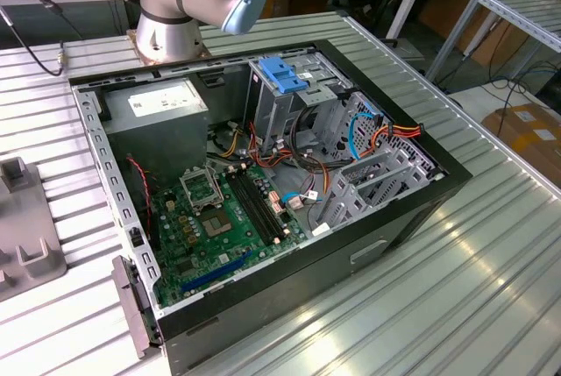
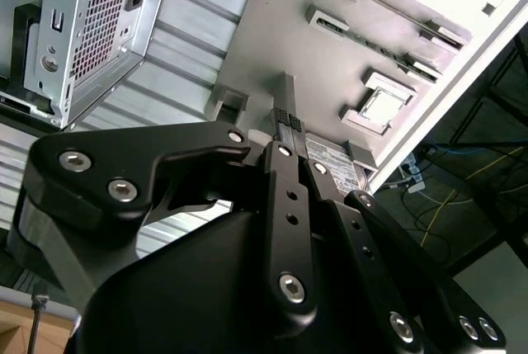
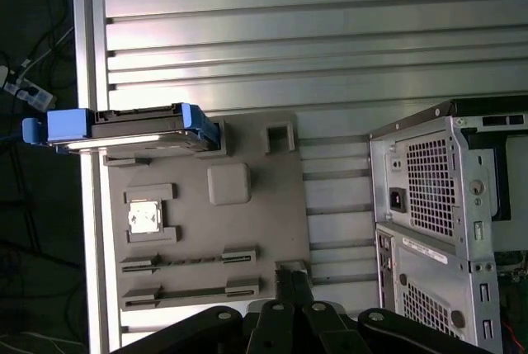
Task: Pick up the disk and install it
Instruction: 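Reach for the disk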
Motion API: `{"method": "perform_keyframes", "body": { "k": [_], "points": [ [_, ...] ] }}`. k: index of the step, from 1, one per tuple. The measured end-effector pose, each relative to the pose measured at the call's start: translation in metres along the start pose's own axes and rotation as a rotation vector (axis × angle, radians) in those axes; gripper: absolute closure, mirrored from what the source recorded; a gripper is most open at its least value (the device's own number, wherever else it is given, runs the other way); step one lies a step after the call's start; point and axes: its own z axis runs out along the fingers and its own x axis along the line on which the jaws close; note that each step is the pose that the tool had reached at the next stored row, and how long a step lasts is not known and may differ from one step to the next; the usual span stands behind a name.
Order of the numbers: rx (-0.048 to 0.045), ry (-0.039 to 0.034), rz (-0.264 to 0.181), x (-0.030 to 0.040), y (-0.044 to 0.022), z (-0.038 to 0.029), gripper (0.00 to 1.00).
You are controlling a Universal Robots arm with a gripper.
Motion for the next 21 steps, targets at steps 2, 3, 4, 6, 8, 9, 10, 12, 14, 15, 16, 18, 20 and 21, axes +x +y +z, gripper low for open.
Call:
{"method": "perform_keyframes", "body": {
  "k": [2, 3, 4, 6, 8, 9, 10, 12, 14, 15, 16, 18, 20, 21],
  "points": [
    [0.0, 0.0, 0.0, 0.0012, -0.0001, 0.0, 0.9],
    [0.0, 0.0, 0.0, 0.0017, -0.0001, 0.0, 0.9],
    [0.0, 0.0, 0.0, 0.0027, -0.0002, -0.0001, 0.9],
    [0.0001, 0.0, 0.0, 0.0036, -0.0003, -0.0001, 0.9],
    [0.0, -0.0001, 0.0, 0.0049, -0.0004, -0.0001, 0.9],
    [0.0, 0.0, 0.0, 0.0055, -0.0004, -0.0001, 0.9],
    [0.0, 0.0, 0.0, 0.0066, -0.0005, -0.0002, 0.9],
    [0.0001, 0.0001, 0.0, 0.0079, -0.0006, -0.0002, 0.9],
    [0.0002, -0.0001, 0.0, 0.0099, -0.0007, -0.0002, 0.9],
    [0.0002, 0.0, 0.0, 0.0104, -0.0008, -0.0002, 0.9],
    [0.0003, -0.0001, 0.0, 0.0109, -0.0008, -0.0002, 0.9],
    [0.0003, -0.0001, 0.0, 0.0123, -0.0009, -0.0002, 0.9],
    [0.0004, 0.0, 0.0, 0.0137, -0.001, -0.0003, 0.9],
    [0.0004, -0.0001, 0.0, 0.0141, -0.0011, -0.0003, 0.9]
  ]
}}
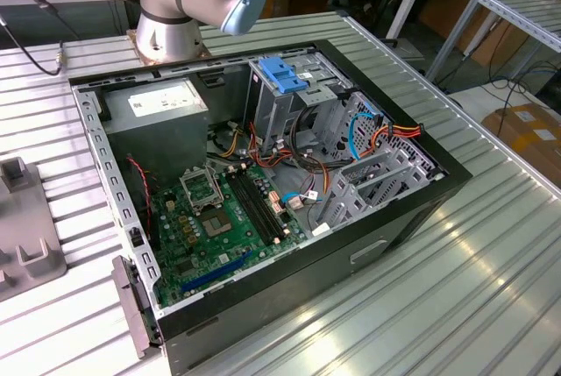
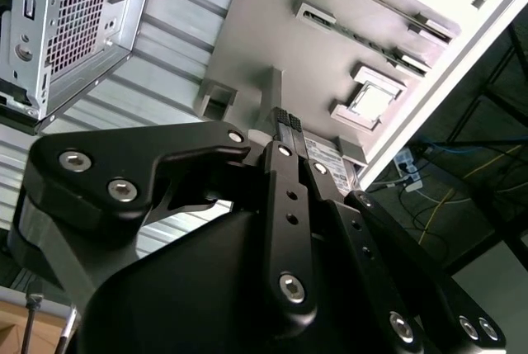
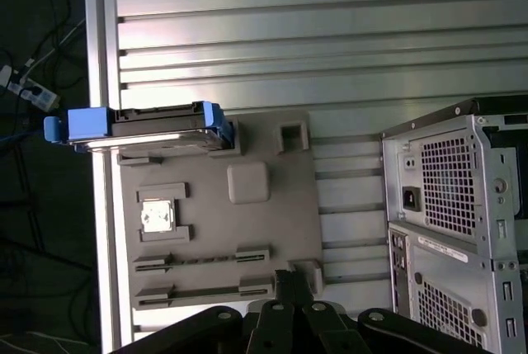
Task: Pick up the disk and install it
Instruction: 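Reach for the disk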
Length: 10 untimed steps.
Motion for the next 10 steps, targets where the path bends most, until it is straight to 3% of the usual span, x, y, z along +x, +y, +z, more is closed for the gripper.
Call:
{"method": "perform_keyframes", "body": {
  "k": [10],
  "points": [
    [0.0, 0.0, 0.0, 0.0051, -0.0004, -0.0001, 0.9]
  ]
}}
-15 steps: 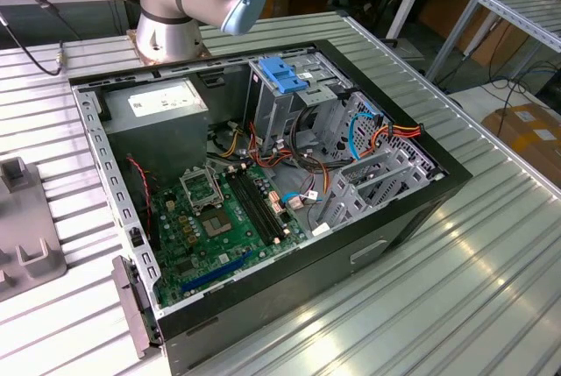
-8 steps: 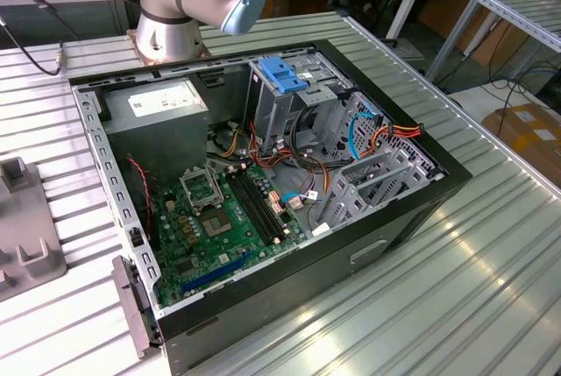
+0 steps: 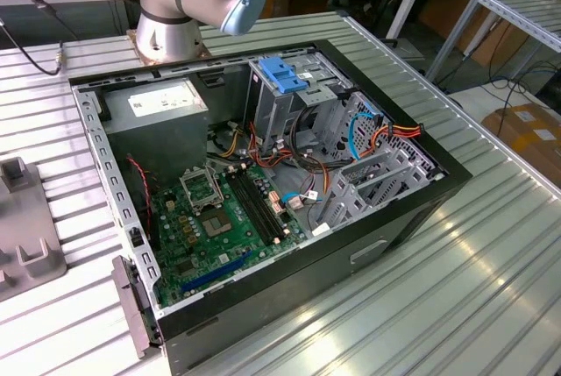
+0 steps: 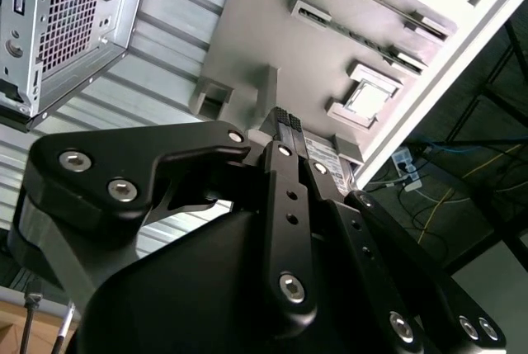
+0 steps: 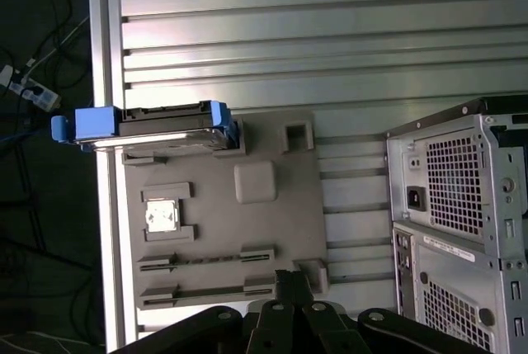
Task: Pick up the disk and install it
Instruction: 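Reach for the disk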
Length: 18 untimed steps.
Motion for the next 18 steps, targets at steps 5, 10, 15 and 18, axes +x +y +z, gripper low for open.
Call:
{"method": "perform_keyframes", "body": {
  "k": [5, 10, 15, 18],
  "points": [
    [0.0001, 0.0001, 0.0, 0.0022, -0.0001, -0.0001, 0.9],
    [0.0001, 0.0, 0.0, 0.0047, -0.0003, -0.0001, 0.9],
    [0.0, 0.0, 0.0, 0.0071, -0.0005, -0.0001, 0.9],
    [0.0, 0.0, 0.0, 0.0085, -0.0006, -0.0001, 0.9]
  ]
}}
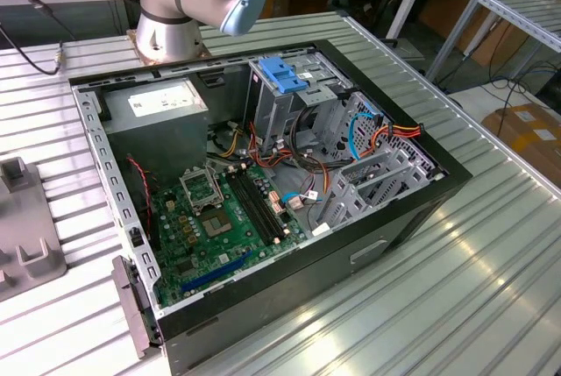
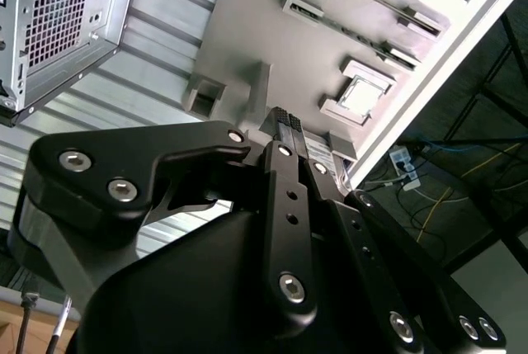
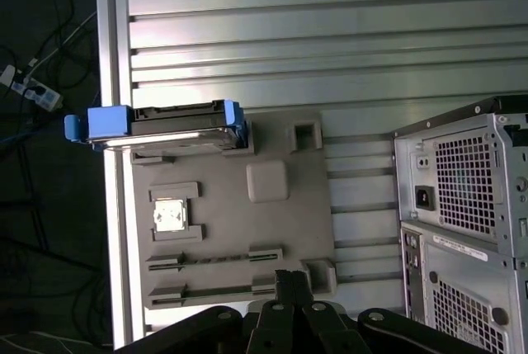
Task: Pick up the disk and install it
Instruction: 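Reach for the disk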
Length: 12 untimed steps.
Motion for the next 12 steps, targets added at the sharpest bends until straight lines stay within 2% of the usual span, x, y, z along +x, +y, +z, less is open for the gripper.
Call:
{"method": "perform_keyframes", "body": {
  "k": [12],
  "points": [
    [0.0, -0.0001, 0.0, 0.0057, -0.0005, 0.0, 0.9]
  ]
}}
